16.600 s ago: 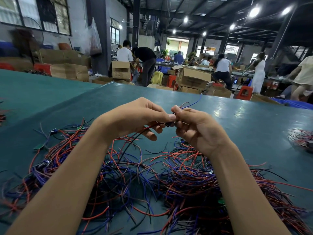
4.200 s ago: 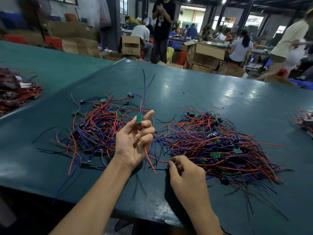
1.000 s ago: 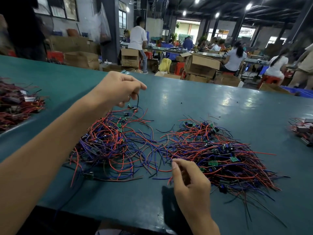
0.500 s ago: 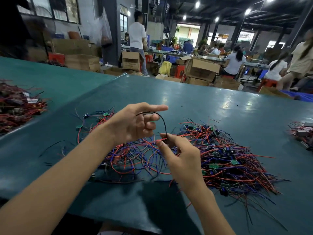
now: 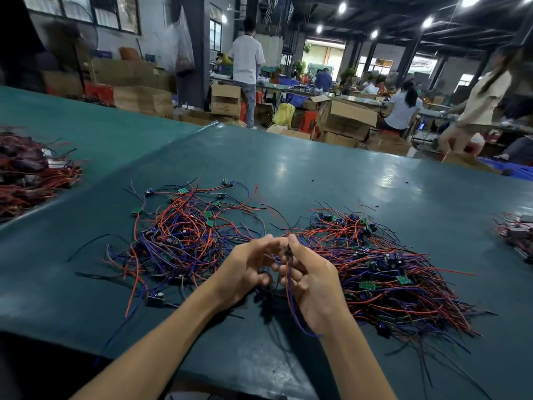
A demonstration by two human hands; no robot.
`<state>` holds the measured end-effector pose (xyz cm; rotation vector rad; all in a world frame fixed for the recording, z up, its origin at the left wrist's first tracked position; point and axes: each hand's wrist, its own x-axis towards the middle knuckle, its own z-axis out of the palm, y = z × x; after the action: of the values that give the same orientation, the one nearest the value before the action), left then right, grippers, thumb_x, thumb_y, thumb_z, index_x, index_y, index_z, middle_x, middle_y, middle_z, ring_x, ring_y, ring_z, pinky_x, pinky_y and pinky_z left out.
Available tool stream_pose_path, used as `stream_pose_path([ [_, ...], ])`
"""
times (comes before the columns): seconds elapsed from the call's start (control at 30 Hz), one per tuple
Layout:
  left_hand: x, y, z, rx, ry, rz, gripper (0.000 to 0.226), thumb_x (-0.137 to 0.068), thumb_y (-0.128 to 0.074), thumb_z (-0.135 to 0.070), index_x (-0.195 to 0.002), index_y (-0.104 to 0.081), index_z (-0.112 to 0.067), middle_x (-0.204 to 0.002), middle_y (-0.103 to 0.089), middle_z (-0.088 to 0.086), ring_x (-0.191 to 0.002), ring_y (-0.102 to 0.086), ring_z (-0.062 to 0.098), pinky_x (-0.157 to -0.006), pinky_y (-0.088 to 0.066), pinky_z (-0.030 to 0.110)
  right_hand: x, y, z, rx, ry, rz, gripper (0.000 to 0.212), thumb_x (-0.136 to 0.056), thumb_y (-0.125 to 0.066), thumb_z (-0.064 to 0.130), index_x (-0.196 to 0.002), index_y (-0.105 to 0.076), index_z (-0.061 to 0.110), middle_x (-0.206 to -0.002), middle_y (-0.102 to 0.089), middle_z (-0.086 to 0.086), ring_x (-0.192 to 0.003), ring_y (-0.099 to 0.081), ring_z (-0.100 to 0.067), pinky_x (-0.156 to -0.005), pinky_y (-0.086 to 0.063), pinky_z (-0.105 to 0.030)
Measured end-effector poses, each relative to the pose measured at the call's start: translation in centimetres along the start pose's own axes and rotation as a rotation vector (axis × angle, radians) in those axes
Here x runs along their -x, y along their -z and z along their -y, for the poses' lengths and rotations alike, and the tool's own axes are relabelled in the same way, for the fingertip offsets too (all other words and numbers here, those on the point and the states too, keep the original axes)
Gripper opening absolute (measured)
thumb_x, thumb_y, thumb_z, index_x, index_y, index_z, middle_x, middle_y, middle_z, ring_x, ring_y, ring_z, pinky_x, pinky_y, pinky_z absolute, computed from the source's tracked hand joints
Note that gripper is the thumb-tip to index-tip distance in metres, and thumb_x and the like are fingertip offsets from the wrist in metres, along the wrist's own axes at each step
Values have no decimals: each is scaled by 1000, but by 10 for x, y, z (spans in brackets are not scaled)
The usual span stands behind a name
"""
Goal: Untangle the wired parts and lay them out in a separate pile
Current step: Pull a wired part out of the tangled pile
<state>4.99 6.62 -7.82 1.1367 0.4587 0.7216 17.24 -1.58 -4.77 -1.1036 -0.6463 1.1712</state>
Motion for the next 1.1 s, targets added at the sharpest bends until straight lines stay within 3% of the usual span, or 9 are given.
stream_pose_path([
  [0.07,1,-3,-1,-15,-5,-16,52,-89,-65,-49,-122,-71,-9,-105,-63,11,-85,-49,24,-67,-34,36,0,1,-5,40,19,8,38,-75,-79,42,-94,-81,9,-80,-72,-8,-57,-62,-14,-48,-50,-23],
  [0.17,3,-2,0,17,-18,14,40,-94,-64,-36,-117,-73,-6,-98,-73,11,-79,-57,28,-64,-53,34,1,1,-13,91,37,51,35,-79,-79,38,-93,-80,5,-83,-73,-15,-55,-59,-13,-46,-50,-23],
  [0.3,2,-2,-1,54,-22,-113,27,-86,-74,-36,-85,-76,-9,-69,-50,11,-59,-41,23,-53,-42,30,3,1,-20,108,62,140,24,-81,-81,32,-81,-79,9,-68,-65,-8,-52,-55,-14,-47,-49,-25],
  [0.47,2,1,-1,109,-24,-123,28,-84,-73,-32,-77,-68,-5,-53,-55,8,-37,-51,19,-37,-45,25,7,0,-32,141,49,168,35,-82,-77,33,-89,-74,-1,-67,-59,-11,-57,-56,-20,-50,-46,-28],
  [0.57,2,0,1,55,-23,-85,28,-86,-72,-32,-76,-67,-6,-54,-56,9,-36,-48,18,-36,-41,23,8,-1,-33,102,55,133,31,-87,-70,38,-83,-77,8,-69,-63,-15,-56,-59,-24,-50,-48,-30],
  [0.7,0,1,3,19,-28,-99,26,-84,-74,-31,-73,-71,-8,-58,-58,9,-36,-42,15,-35,-34,19,6,-3,-35,106,103,95,24,-97,-65,21,-78,-76,12,-71,-67,-18,-58,-64,-29,-51,-53,-31],
  [0.83,0,3,5,2,-14,-111,25,-87,-75,-23,-76,-70,-2,-52,-42,7,-33,-37,15,-34,-33,18,6,0,-38,160,111,79,28,-99,-59,10,-77,-76,5,-74,-71,-23,-60,-69,-32,-52,-55,-32],
  [0.97,-15,8,-9,-158,-38,-255,30,-80,-80,-27,-74,-74,2,-47,-30,0,-43,-21,14,-44,-18,23,9,0,-40,218,116,104,29,-98,-60,10,-74,-76,5,-72,-71,-25,-60,-70,-35,-53,-56,-32],
  [1.1,-38,10,-34,-315,31,-339,23,-82,-82,-15,-66,-74,0,-46,-38,0,-40,-26,11,-39,-24,20,8,1,-37,189,103,114,31,-99,-59,10,-74,-77,6,-72,-71,-24,-62,-70,-35,-54,-57,-34],
])
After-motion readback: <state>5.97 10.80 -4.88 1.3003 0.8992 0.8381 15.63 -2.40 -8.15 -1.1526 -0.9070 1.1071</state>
